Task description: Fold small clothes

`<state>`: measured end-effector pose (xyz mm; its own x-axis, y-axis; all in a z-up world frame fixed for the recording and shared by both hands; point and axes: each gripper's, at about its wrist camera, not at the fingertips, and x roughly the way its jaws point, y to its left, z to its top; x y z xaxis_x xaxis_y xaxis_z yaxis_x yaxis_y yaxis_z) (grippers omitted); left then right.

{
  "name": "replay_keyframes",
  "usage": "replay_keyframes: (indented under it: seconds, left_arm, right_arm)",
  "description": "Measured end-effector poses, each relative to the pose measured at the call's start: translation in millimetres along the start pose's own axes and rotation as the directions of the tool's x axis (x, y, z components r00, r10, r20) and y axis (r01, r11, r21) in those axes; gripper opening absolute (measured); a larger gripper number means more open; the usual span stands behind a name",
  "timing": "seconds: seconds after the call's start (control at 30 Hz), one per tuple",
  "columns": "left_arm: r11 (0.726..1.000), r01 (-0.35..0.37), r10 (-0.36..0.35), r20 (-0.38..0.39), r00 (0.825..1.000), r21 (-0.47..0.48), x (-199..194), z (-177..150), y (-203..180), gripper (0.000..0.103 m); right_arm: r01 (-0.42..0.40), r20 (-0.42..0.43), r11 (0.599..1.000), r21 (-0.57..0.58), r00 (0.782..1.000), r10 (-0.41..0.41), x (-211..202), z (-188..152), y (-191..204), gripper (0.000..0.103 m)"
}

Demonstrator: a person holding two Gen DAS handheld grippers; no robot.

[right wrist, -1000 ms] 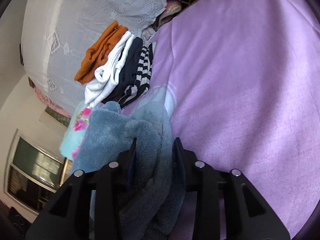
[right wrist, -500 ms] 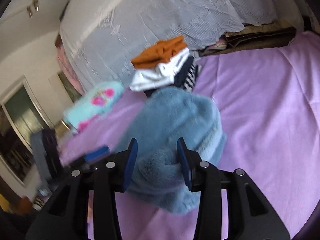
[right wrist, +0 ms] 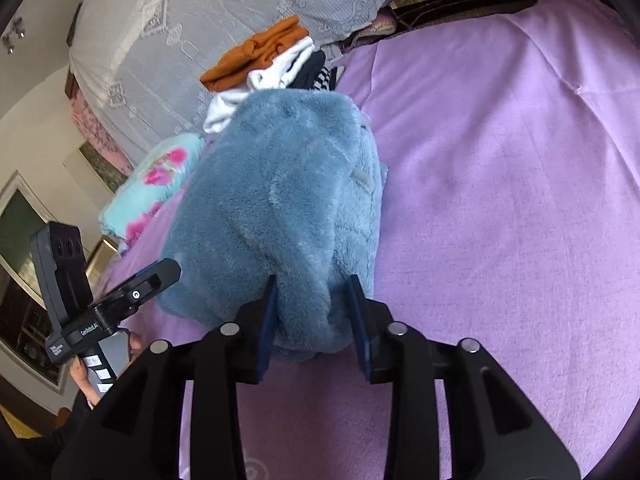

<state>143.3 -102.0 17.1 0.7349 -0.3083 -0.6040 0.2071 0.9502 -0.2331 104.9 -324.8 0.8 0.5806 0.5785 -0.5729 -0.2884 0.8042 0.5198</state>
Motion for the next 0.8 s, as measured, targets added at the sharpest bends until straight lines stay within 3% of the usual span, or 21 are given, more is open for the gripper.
replay_keyframes:
  seconds: [0.17, 0.33, 0.6, 0.7, 0.8]
  left_arm:
    - [1.000, -0.014, 0.013, 0.054, 0.998, 0.011, -19.0, 10.5, 4.7, 0.101]
    - [1.000, -0.020, 0.019, 0.058, 0.998, 0.022, -17.8, 32.7, 7.4, 0.101]
    - [1.000, -0.005, 0.005, 0.006, 1.000, -0.001, 10.8, 27.2, 10.0, 0.101]
    - [0.999, 0.036, -0.036, -0.012, 0.999, -0.040, 16.8, 24.4, 17.4, 0.101]
    - [0.997, 0.049, -0.052, -0.044, 0.998, -0.053, 26.3, 20.3, 21.4, 0.101]
  right_arm:
    - [0.018, 0.128, 0.999, -0.048, 0.992, -0.011, -23.4, 12.1, 22.3, 0.035]
    - [0.072, 0.155, 0.987, -0.141, 0.987, -0.050, -8.9, 52.7, 61.8, 0.035]
    - [0.098, 0.087, 0.977, -0.190, 0.993, -0.083, 65.1, 93.1, 95.1, 0.035]
    - [0.197, 0.027, 0.965, -0.174, 0.980, -0.195, 98.5, 93.5, 81.2, 0.035]
    - [0.205, -0.029, 0.966, -0.158, 0.977, -0.212, 117.6, 85.5, 55.0, 0.035]
